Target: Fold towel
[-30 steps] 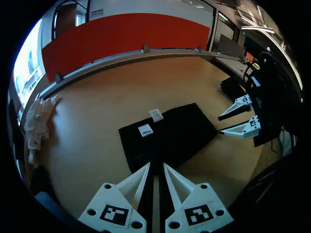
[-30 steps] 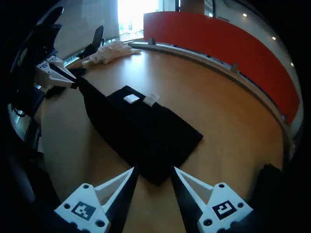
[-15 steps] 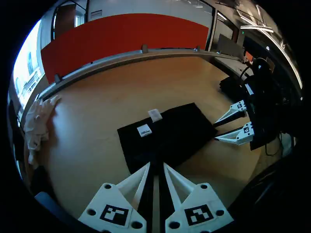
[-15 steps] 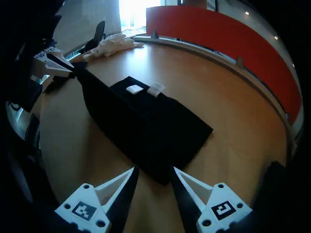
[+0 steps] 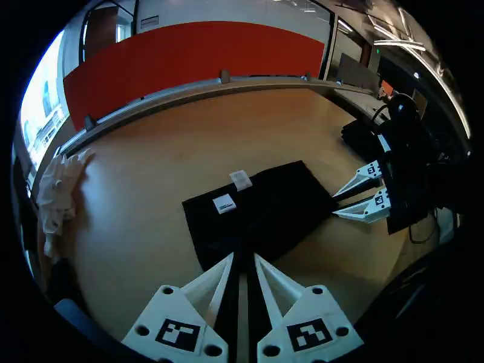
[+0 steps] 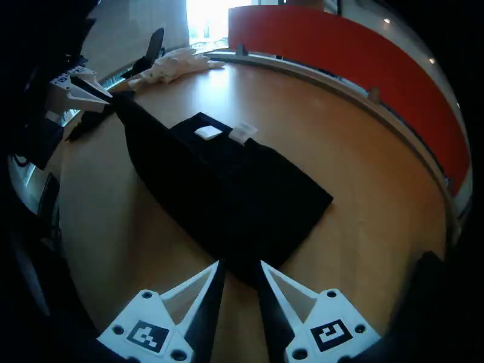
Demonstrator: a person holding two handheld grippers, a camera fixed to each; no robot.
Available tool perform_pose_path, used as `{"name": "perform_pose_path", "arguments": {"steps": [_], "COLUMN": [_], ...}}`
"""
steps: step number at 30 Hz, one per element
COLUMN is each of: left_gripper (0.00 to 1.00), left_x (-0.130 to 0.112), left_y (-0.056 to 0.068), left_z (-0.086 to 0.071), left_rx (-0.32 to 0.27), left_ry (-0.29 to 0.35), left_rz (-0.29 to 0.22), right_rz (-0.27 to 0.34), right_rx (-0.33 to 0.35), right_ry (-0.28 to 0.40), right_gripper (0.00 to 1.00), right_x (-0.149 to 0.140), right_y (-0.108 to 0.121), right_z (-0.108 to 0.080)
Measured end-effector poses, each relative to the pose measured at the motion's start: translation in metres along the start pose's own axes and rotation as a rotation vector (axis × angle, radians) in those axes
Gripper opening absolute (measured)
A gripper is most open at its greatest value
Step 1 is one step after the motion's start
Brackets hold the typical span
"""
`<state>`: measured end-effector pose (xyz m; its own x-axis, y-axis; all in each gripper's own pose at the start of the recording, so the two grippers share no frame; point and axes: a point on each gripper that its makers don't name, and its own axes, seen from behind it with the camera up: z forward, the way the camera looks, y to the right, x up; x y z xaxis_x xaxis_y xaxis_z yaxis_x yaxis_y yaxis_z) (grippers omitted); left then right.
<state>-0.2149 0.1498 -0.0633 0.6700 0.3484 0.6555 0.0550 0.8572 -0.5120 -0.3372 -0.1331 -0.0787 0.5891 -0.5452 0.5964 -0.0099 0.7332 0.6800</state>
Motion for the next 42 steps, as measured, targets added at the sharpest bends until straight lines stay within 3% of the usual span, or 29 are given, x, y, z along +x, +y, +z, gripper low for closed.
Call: {"name": "perform_pose_path", "arguments": {"steps": [12,24,42], "left_gripper": [0.08,0.08,0.08], "left_x": [-0.002,-0.004,-0.004], "left_y": [0.000,0.000,-0.010], "left_z": [0.000,0.000,-0.009], "left_rx": [0.000,0.003,0.022], "left_ry": [-0.001,-0.004,0.001], "left_rz": [0.001,0.000,-0.020], "right_rz": [0.009,0.008,-0.046], "right_rx": [0.009,0.009,-0.021], "right_ry": [-0.001,0.034,0.135], "right_gripper": [0.18,0.15,0.15], "right_x": [0.001,0.013,0.060], "right_y": [-0.001,-0.002,0.002], "right_z": [0.002,-0.006,-0.055]}}
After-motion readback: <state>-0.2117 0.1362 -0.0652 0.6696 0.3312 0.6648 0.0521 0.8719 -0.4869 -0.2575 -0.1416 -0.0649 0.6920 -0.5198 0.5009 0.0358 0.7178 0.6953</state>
